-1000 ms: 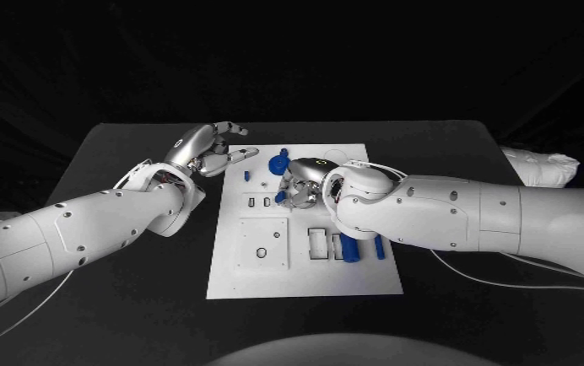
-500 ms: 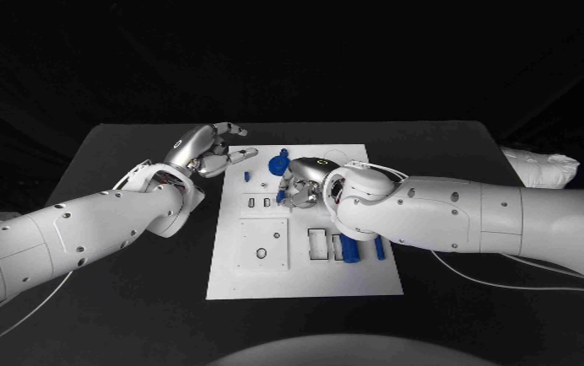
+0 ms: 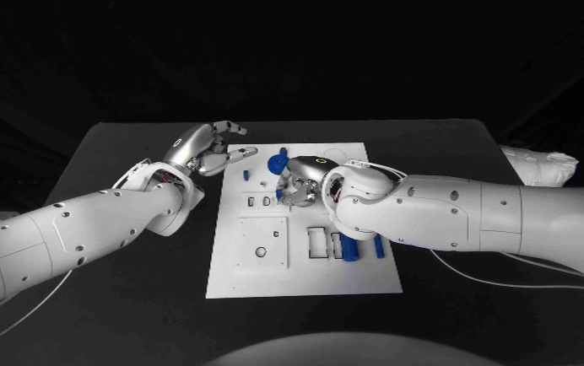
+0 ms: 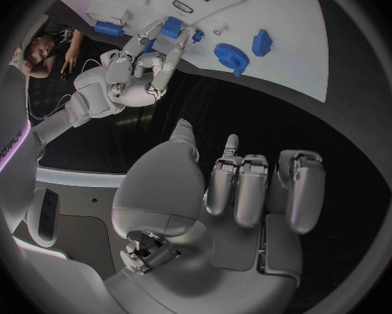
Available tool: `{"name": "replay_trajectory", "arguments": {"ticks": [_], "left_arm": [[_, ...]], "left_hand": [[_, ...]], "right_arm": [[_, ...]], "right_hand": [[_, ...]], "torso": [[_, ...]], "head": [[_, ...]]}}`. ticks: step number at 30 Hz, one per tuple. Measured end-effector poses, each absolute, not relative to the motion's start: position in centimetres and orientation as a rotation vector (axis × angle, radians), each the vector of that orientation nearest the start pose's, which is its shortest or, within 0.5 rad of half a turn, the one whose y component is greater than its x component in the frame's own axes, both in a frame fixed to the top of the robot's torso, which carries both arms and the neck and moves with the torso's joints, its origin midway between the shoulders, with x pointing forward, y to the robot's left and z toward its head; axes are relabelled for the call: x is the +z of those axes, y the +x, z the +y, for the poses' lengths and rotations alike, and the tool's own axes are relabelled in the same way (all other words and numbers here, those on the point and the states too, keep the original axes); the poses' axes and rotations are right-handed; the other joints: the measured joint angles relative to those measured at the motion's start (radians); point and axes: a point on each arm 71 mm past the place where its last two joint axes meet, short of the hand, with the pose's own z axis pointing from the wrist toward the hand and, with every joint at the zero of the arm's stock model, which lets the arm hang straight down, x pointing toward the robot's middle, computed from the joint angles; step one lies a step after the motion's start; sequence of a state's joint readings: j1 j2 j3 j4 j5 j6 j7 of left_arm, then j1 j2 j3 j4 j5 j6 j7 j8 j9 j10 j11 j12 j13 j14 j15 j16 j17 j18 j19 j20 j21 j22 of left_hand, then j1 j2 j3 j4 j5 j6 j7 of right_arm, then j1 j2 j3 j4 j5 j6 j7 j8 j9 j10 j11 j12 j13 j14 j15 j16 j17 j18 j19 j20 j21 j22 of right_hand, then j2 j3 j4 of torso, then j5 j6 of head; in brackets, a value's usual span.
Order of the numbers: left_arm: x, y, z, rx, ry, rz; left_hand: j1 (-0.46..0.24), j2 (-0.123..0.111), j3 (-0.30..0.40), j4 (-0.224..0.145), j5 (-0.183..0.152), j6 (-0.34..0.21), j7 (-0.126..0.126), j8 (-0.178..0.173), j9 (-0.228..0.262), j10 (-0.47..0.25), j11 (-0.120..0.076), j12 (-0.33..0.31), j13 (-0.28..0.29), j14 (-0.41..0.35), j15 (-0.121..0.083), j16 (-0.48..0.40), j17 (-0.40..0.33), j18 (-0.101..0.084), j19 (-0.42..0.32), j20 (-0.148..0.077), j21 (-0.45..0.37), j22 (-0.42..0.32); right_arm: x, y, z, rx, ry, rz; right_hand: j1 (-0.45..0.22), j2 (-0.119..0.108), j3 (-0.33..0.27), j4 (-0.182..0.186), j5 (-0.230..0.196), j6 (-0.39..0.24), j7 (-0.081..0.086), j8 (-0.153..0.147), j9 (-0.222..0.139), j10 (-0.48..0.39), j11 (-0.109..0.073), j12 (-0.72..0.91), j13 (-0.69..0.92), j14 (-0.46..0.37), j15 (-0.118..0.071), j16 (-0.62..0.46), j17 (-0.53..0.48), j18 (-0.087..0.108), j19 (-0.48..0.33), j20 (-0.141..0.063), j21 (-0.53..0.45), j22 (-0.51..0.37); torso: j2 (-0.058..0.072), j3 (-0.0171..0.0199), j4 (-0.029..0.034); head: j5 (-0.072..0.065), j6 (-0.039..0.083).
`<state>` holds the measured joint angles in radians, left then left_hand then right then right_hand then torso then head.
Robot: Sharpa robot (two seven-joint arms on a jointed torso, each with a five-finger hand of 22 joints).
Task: Assemble the parts on the task board
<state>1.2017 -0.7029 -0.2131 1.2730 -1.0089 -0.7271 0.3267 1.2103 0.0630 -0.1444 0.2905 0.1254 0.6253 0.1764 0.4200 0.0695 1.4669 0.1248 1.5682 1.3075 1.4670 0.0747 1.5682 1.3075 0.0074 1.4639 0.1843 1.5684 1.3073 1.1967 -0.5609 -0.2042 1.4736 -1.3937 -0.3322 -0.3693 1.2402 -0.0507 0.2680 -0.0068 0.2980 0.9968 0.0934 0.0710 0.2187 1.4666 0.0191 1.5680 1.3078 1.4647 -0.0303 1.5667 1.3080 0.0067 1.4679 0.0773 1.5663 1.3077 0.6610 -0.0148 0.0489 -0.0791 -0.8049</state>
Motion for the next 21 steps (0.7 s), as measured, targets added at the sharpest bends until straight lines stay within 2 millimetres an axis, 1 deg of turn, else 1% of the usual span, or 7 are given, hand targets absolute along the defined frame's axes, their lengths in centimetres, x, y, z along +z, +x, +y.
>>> {"name": "replay_trajectory", "arguments": {"ticks": [1,8,10,13,16,20,21], "left_arm": [[-22.42,50.41,20.73,-0.874,-0.075,1.365],[-22.42,50.41,20.76,-0.873,-0.075,1.365],[-22.42,50.41,20.76,-0.873,-0.075,1.365],[-22.42,50.41,20.75,-0.873,-0.075,1.365],[-22.42,50.41,20.75,-0.873,-0.075,1.365],[-22.42,50.42,20.76,-0.873,-0.075,1.365],[-22.42,50.42,20.77,-0.873,-0.075,1.365]], "left_hand": [[0.000,0.000,0.000,0.000,0.000,0.000,0.000,0.000,0.000,0.000,0.000,0.000,0.000,0.000,0.000,0.000,0.000,0.000,0.000,0.000,0.000,0.000],[0.000,0.000,0.000,0.000,0.000,0.000,0.000,0.000,0.000,0.000,0.000,0.000,0.000,0.000,0.000,0.000,0.001,0.000,0.000,0.000,0.000,0.000],[0.000,0.000,0.000,0.000,0.000,0.000,0.000,0.000,0.000,0.000,0.000,0.000,0.000,0.000,0.000,0.000,0.001,0.000,0.000,0.000,0.000,0.000],[0.000,0.000,0.000,0.000,0.000,0.000,0.000,0.000,0.000,0.000,0.000,0.000,0.000,0.000,0.000,0.000,0.001,0.000,0.000,0.000,0.000,0.000],[0.000,0.000,0.000,0.000,0.000,0.000,0.000,0.000,0.000,0.000,0.000,0.000,0.000,0.000,0.000,0.000,0.001,0.000,0.000,0.000,0.000,0.000],[0.000,0.000,0.000,0.000,0.000,0.000,0.000,0.000,0.000,0.000,0.000,0.000,0.000,0.000,0.000,0.000,0.000,0.000,0.000,0.000,0.000,0.000],[0.000,0.000,0.000,0.000,0.000,0.000,0.000,0.000,0.000,0.000,0.000,0.000,0.000,0.000,0.000,0.000,0.000,0.000,0.000,0.000,0.000,0.000]], "right_arm": [[-24.72,45.91,-8.72,0.614,-0.135,1.879],[-24.74,45.89,-8.73,0.613,-0.136,1.881],[-24.74,45.90,-8.75,0.613,-0.136,1.881],[-24.74,45.90,-8.77,0.612,-0.136,1.882],[-24.75,45.91,-8.80,0.611,-0.135,1.882],[-24.76,45.94,-8.89,0.609,-0.134,1.883],[-24.77,45.95,-8.93,0.608,-0.134,1.883]], "right_hand": [[0.000,0.000,0.000,0.000,0.000,0.000,0.000,0.000,0.000,-0.001,0.006,0.000,0.000,0.000,0.000,0.000,0.000,0.000,0.000,0.000,0.000,0.000],[0.000,0.000,0.000,0.000,0.000,0.000,0.000,0.000,0.000,0.000,0.006,0.000,0.000,0.000,0.000,0.000,0.000,0.000,0.000,0.000,0.000,0.000],[0.000,0.000,0.000,0.000,0.000,0.004,0.004,0.000,0.000,0.000,0.006,0.000,0.000,0.004,0.004,0.000,0.000,0.000,-0.004,0.004,0.000,0.000],[0.000,0.000,0.000,0.000,0.000,0.004,0.004,0.000,0.000,0.000,0.006,0.000,0.000,0.000,0.007,0.000,0.000,0.000,-0.004,0.004,0.000,0.000],[0.000,0.000,0.000,0.000,0.000,0.007,0.007,0.000,0.000,0.000,0.006,0.000,0.000,0.000,0.007,0.000,0.000,0.000,0.000,0.007,0.000,0.000],[0.000,0.000,0.000,0.000,0.000,0.007,0.007,0.000,0.000,0.000,0.006,0.000,0.000,0.000,0.007,0.000,0.000,0.000,0.000,0.007,0.000,0.000],[0.000,0.000,0.000,0.000,0.000,0.007,0.007,0.000,0.000,-0.002,0.008,0.000,0.000,0.000,0.007,0.000,0.000,0.000,0.000,0.007,0.000,0.000]], "torso": [[0.000,0.0001,0.0001],[0.000,0.0000,0.0001],[0.000,0.0000,0.0001],[0.000,0.0000,0.0001],[0.000,0.0001,0.0001],[0.000,0.0001,-0.0001],[0.000,0.0000,-0.0001]], "head": [[0.000,0.000],[0.000,0.000],[0.000,0.000],[-0.001,0.000],[-0.002,0.001],[-0.002,0.002],[-0.003,0.002]]}}
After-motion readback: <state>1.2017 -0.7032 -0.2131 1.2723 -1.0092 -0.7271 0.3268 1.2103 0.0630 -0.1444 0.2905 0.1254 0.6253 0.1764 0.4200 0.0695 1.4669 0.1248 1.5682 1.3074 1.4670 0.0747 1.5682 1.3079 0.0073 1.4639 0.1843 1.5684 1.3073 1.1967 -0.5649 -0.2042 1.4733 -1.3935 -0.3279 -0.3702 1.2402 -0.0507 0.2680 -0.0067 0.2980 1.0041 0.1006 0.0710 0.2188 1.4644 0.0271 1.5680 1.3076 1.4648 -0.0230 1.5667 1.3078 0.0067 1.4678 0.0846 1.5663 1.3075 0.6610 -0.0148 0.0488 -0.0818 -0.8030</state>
